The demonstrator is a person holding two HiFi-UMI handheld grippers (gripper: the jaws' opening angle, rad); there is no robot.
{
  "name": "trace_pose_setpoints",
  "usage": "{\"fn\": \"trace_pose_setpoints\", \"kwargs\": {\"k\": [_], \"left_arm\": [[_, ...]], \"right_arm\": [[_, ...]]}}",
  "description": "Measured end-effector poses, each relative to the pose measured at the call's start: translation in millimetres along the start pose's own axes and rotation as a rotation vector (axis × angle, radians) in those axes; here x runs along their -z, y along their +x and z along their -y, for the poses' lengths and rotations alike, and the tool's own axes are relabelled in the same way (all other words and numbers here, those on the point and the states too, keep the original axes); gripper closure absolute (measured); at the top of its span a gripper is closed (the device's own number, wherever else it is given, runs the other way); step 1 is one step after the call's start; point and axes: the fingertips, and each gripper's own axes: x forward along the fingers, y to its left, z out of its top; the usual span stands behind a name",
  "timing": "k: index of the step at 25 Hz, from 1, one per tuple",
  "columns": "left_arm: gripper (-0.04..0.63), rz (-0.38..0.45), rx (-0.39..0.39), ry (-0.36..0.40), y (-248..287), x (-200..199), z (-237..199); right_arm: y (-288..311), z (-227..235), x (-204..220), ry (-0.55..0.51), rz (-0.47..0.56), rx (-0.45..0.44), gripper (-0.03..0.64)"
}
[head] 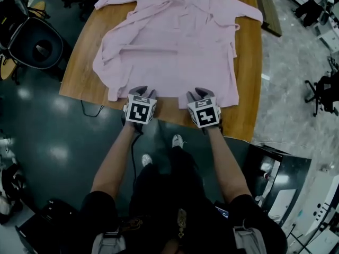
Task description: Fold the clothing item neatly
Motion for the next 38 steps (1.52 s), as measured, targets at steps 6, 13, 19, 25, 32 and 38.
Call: {"fn": "trace_pose_setpoints", "kwargs": {"k": [6,13,19,25,32,38], "left_arm": [[0.449,-0.037,0.046,-0.027,6.2,10.4,-5.5],[0.572,-0.045,0.106,0.051,-2.5,15.8,-5.7],[0.572,-0.06,0.167,0.107,-31.0,49.7,-1.7],[0.572,-0.059,0.207,0.143,-57.6,76.3,5.7],[0.572,-0.082,0.225,0.157,-78.6,108.6,8.0],[0.563,-0.074,0.228,0.149,-81.9,116.8,7.7]], "right_arm": [[3.4,-5.2,3.4,0.111,-0.041,0.037,0.557],[-6.8,-31.2,14.6,0.204,-0.061,0.063,0.601],[-28.9,-69.5,38.5,0.253,-0.067,0.095,0.601],[-46.9,-97.1,54.9,0.285,-0.057,0.13,0.601],[-61.0,-125.8,71.8,0.305,-0.049,0.169,0.601],[-61.8,-132.2,78.0,0.287,-0.043,0.19,0.593]]}}
